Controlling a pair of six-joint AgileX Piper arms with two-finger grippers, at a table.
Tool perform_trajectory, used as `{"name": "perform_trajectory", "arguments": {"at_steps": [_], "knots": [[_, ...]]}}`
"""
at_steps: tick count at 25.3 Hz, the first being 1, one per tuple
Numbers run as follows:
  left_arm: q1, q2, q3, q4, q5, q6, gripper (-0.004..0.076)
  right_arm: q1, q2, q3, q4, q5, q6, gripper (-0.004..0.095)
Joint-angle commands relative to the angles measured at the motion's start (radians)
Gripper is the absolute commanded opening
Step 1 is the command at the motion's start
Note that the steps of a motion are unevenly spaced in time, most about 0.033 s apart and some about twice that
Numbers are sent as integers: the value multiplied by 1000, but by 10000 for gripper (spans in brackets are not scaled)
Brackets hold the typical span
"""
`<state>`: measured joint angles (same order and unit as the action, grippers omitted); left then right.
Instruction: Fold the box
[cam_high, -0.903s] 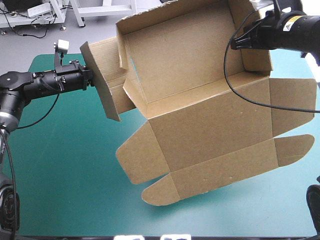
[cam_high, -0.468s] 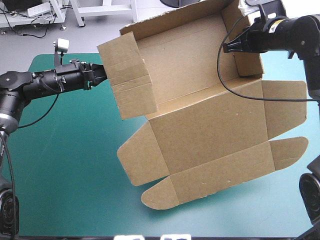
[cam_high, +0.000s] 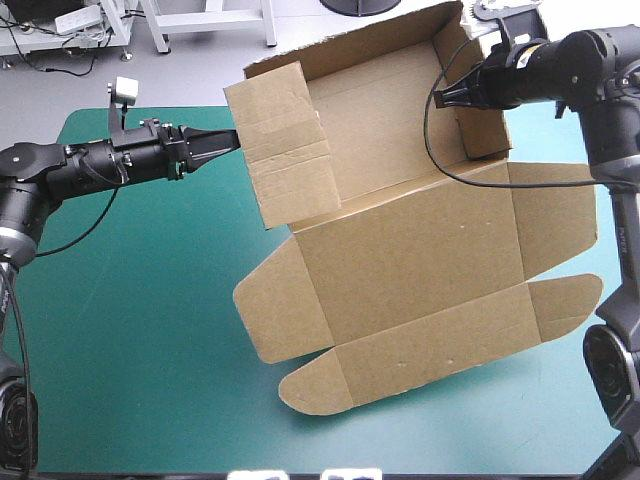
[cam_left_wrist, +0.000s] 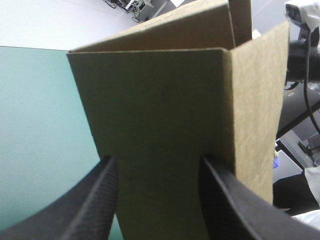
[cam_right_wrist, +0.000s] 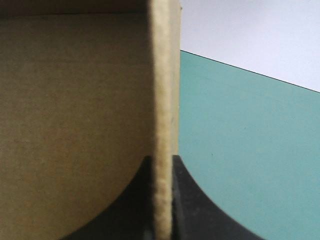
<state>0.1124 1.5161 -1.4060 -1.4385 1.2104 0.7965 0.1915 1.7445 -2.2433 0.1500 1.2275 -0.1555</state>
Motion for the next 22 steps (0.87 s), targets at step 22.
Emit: {"name": "perform_trajectory", "arguments": {"at_steps": [22], "knots": [[-6, -46, -26, -102, 55, 45, 365, -5, 20, -22, 164, -150, 19, -17]]}}
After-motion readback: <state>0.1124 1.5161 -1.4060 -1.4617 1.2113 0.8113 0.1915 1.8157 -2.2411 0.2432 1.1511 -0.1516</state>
